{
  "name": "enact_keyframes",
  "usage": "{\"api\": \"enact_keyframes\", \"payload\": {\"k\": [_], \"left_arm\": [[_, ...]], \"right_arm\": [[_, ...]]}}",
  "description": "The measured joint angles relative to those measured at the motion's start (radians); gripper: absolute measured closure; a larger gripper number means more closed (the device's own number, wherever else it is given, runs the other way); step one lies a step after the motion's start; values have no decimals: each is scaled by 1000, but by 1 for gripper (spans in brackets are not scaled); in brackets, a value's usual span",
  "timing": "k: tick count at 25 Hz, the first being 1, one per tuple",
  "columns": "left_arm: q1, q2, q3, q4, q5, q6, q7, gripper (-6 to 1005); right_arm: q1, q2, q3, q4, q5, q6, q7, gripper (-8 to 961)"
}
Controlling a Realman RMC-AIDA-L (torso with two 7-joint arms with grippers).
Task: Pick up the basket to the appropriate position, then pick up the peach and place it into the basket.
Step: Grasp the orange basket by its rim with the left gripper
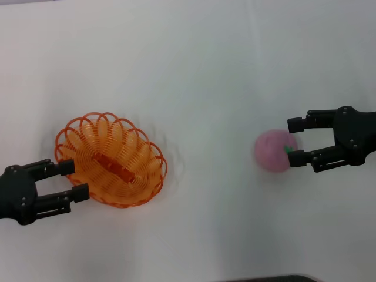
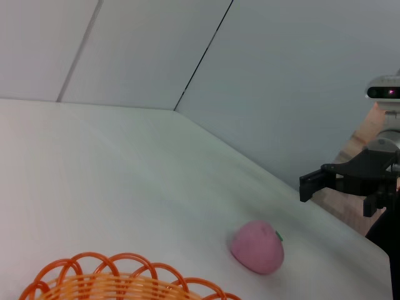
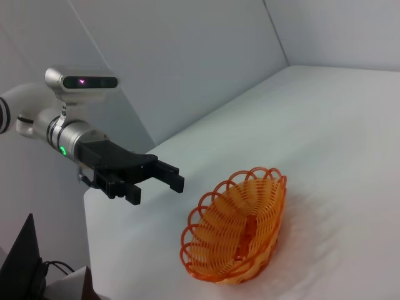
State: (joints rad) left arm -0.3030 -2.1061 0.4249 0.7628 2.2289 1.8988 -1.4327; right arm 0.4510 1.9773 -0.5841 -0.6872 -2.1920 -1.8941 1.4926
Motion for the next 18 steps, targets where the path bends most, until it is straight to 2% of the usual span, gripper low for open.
{"api": "enact_keyframes", "payload": {"k": [18], "left_arm": [[-4, 1, 0, 0, 0, -1, -9, 248]], "right_arm": [[3, -2, 4, 0, 0, -5, 0, 11]]}}
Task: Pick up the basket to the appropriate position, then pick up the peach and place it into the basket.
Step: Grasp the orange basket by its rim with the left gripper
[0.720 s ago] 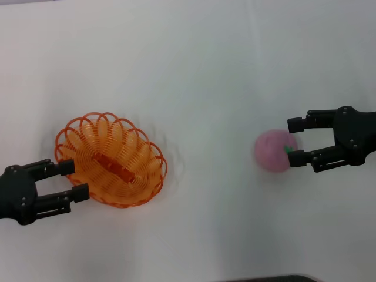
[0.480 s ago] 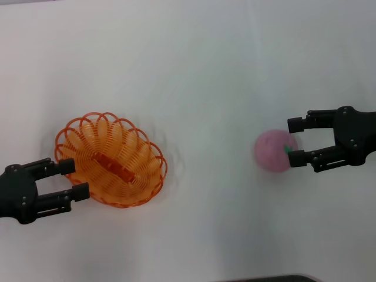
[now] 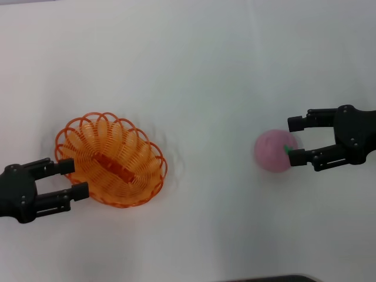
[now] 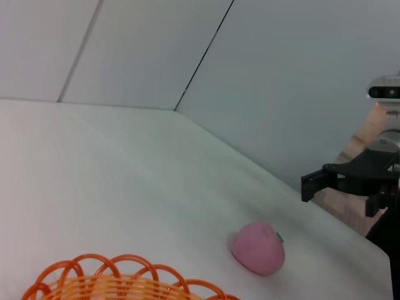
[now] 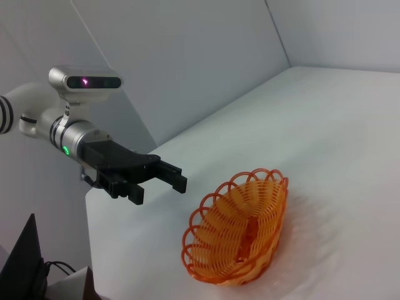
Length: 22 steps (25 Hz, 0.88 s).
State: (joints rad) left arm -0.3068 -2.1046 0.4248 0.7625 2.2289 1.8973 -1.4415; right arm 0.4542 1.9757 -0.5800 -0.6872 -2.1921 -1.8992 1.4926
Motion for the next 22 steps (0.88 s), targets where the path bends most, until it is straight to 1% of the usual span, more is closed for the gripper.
{"api": "enact_keyframes", "payload": {"k": [3, 5, 10, 15, 18, 22], "left_arm": [[-6, 3, 0, 10, 0, 6, -36, 253], [-23, 11, 1, 38, -1, 28, -90, 256], [-95, 41, 26, 150, 0, 89, -329, 263], [-177, 69, 122, 205, 6, 88, -545, 270], [-237, 85, 193, 222, 48, 83, -663, 275], [-311, 92, 248, 274, 85, 78, -750, 281]], "right_arm": [[1, 0, 0, 0, 0, 0, 0, 11], [1, 0, 0, 0, 0, 2, 0, 11], [5, 0, -3, 0, 0, 4, 0, 11], [6, 3, -4, 0, 0, 6, 0, 11], [8, 3, -4, 0, 1, 6, 0, 10], [13, 3, 0, 0, 2, 6, -1, 10]]}}
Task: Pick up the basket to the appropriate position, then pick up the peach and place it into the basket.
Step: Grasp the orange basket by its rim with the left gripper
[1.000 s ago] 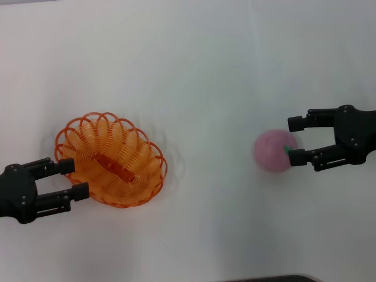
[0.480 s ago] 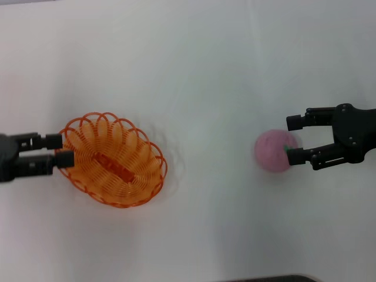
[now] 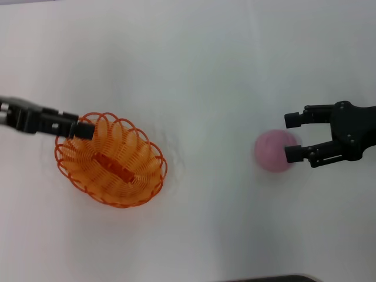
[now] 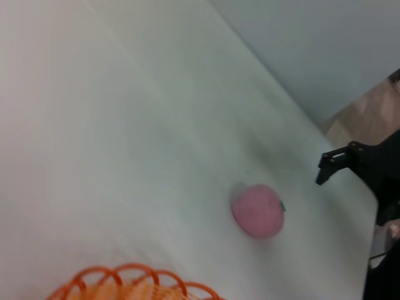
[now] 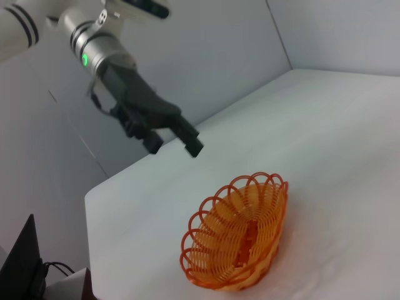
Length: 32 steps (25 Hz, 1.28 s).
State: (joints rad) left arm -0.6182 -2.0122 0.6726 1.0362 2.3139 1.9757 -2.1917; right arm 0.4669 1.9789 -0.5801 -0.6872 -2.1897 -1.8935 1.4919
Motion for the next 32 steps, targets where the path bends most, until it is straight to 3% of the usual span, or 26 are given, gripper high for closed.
{"api": "enact_keyframes", "payload": {"k": [5, 9, 20, 26, 32], "left_arm": [[-77, 6, 51, 29, 103, -51, -51, 289], [-117, -4, 96, 34, 227, -151, -93, 295], [-133, -52, 248, 35, 361, -287, -195, 311], [-136, -92, 275, 34, 459, -370, -196, 320], [-134, -110, 296, 23, 491, -400, -197, 329]], "right_arm": [[8, 0, -2, 0, 1, -1, 0, 10], [11, 0, 0, 0, 2, -2, 1, 10], [14, 2, 0, 0, 2, -1, -1, 10], [15, 2, 0, 2, 3, -1, -6, 10], [14, 2, 7, 10, 4, -1, -7, 10]]}}
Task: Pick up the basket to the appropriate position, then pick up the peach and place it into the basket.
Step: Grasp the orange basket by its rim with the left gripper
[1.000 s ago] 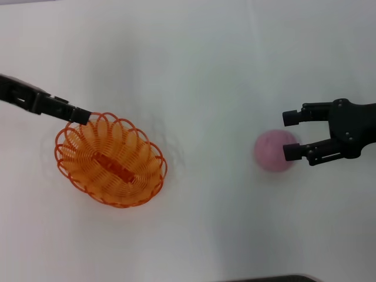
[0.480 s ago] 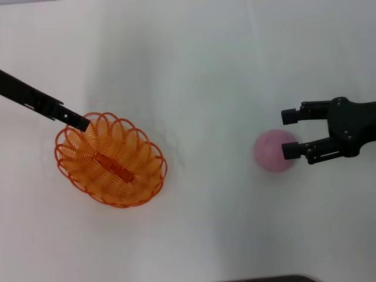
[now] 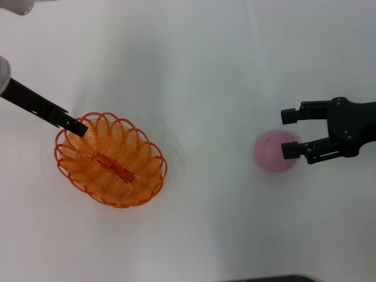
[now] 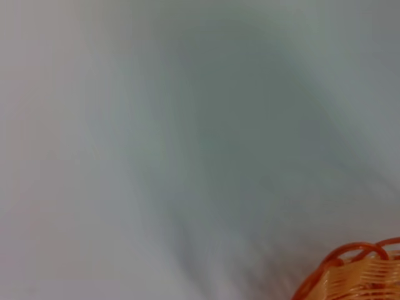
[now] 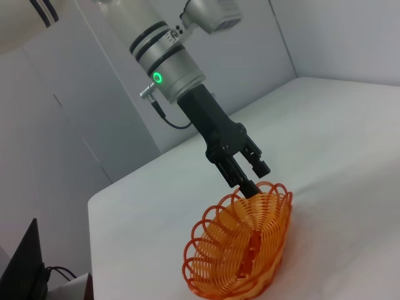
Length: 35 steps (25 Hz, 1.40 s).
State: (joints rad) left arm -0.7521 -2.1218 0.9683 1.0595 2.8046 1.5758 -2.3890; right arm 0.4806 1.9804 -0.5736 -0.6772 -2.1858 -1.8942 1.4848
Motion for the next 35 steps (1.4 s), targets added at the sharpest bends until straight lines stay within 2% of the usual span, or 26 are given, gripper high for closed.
{"api": "enact_keyframes", "payload": {"k": [15, 35], "left_arm": [[-1, -11, 18, -45, 3, -29, 2, 352], [-6, -12, 8, -81, 2, -39, -5, 381]], "right_arm": [[7, 1, 3, 2, 0, 1, -1, 10], [7, 3, 4, 4, 2, 15, -3, 9]]}}
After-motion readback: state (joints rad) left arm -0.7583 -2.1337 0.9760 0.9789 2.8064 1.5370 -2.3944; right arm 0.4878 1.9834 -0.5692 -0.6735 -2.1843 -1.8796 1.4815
